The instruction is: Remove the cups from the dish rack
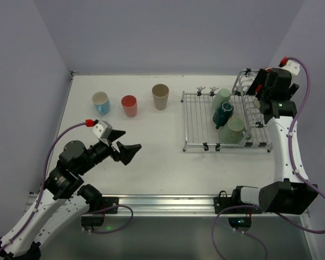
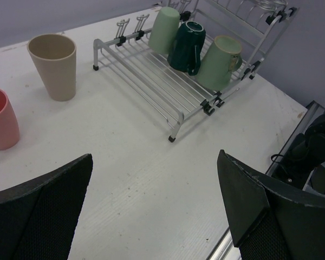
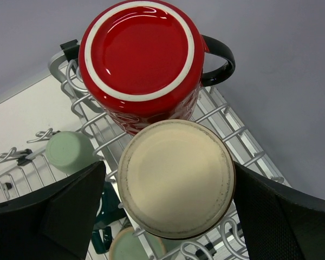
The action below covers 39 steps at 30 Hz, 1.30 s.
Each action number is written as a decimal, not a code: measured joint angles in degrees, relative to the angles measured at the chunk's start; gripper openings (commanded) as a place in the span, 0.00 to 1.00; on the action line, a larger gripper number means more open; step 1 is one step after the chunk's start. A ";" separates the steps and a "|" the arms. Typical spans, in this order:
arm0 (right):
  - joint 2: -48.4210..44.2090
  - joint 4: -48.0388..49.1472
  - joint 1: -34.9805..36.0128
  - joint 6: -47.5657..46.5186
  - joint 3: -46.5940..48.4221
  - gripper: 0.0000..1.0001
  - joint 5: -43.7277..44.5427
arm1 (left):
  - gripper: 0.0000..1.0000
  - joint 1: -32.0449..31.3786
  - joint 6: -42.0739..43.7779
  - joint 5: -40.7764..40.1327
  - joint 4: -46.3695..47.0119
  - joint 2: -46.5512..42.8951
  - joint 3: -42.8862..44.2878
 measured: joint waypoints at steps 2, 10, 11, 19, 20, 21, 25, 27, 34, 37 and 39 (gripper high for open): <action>0.22 0.02 -0.07 0.00 0.00 0.93 0.00 | 1.00 0.00 0.00 -0.02 0.02 0.00 0.00; 0.79 0.15 -0.33 0.79 -0.07 0.75 0.22 | 1.00 0.00 0.00 -0.13 0.02 0.00 0.00; 0.68 0.26 -0.33 1.01 -0.15 0.71 0.28 | 1.00 0.00 0.00 -0.15 0.00 0.00 0.00; -2.56 1.64 -0.33 3.23 -3.13 0.51 -0.11 | 1.00 0.00 0.00 -0.22 0.02 0.11 0.00; -3.15 1.64 -0.33 3.56 -3.48 0.51 -0.35 | 1.00 0.00 0.00 -0.24 0.00 0.17 0.00; -3.65 1.64 -0.33 3.85 -3.82 0.51 -0.52 | 1.00 0.00 0.00 -0.24 0.02 0.26 0.00; -6.40 1.62 0.00 5.09 -5.11 0.48 -1.51 | 1.00 0.00 0.00 -0.48 0.02 0.68 0.00; -8.59 1.86 0.31 5.95 -5.97 0.47 -2.45 | 1.00 0.02 0.00 -0.57 0.09 1.01 0.00; -19.21 4.57 2.71 11.80 -10.88 0.43 -10.78 | 1.00 1.11 -0.72 1.01 1.07 3.69 0.00; -22.62 6.23 4.74 14.34 -13.44 0.42 -14.51 | 1.00 1.16 -1.99 2.62 2.60 4.81 0.00; -24.59 7.93 7.43 16.26 -16.00 0.42 -17.16 | 0.99 1.16 -3.45 3.76 3.96 5.86 0.02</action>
